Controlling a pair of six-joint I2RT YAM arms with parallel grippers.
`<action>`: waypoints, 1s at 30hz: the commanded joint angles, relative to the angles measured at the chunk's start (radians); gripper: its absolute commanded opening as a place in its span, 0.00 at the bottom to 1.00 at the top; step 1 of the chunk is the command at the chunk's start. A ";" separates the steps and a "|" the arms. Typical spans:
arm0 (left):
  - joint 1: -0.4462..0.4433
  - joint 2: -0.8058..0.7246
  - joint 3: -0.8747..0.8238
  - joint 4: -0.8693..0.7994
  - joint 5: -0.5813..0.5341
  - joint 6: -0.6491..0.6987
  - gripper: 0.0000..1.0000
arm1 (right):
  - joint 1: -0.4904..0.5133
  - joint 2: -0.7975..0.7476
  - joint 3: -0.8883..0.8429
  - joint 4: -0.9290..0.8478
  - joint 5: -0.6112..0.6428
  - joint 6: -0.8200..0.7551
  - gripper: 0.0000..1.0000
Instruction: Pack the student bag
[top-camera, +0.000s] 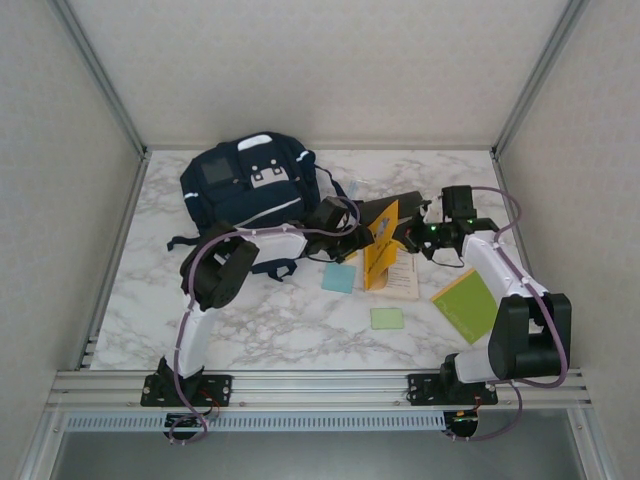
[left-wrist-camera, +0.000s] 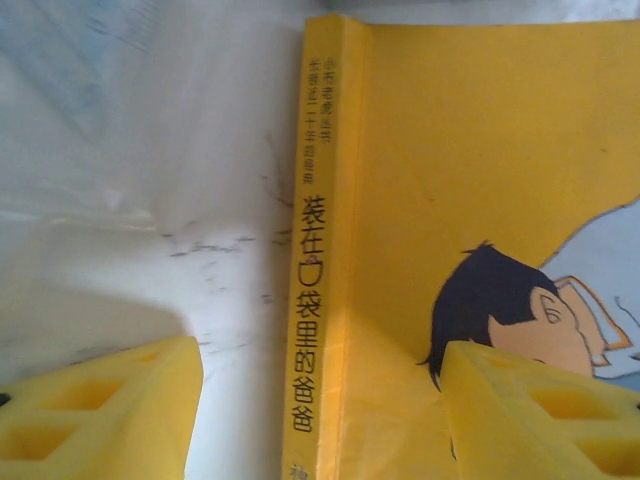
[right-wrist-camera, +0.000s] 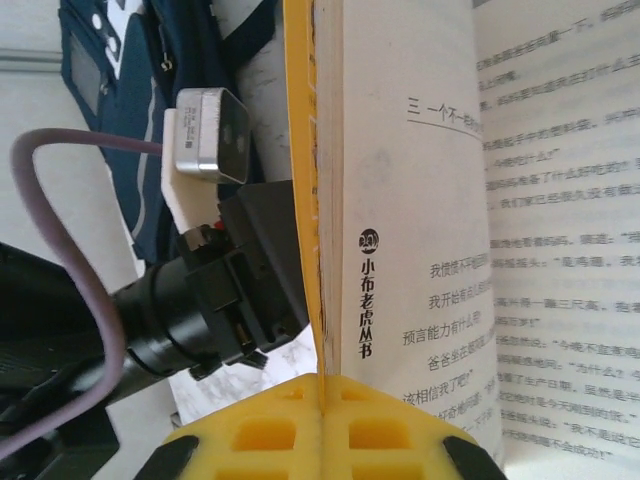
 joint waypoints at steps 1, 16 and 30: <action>-0.018 -0.017 -0.039 0.243 0.034 -0.126 0.63 | -0.026 -0.032 -0.029 0.089 -0.105 0.062 0.00; -0.036 0.051 -0.082 0.507 0.055 -0.273 0.63 | -0.123 -0.074 -0.080 0.356 -0.290 0.239 0.00; -0.028 0.070 -0.094 0.548 0.089 -0.309 0.63 | -0.136 -0.085 -0.200 0.473 -0.314 0.285 0.00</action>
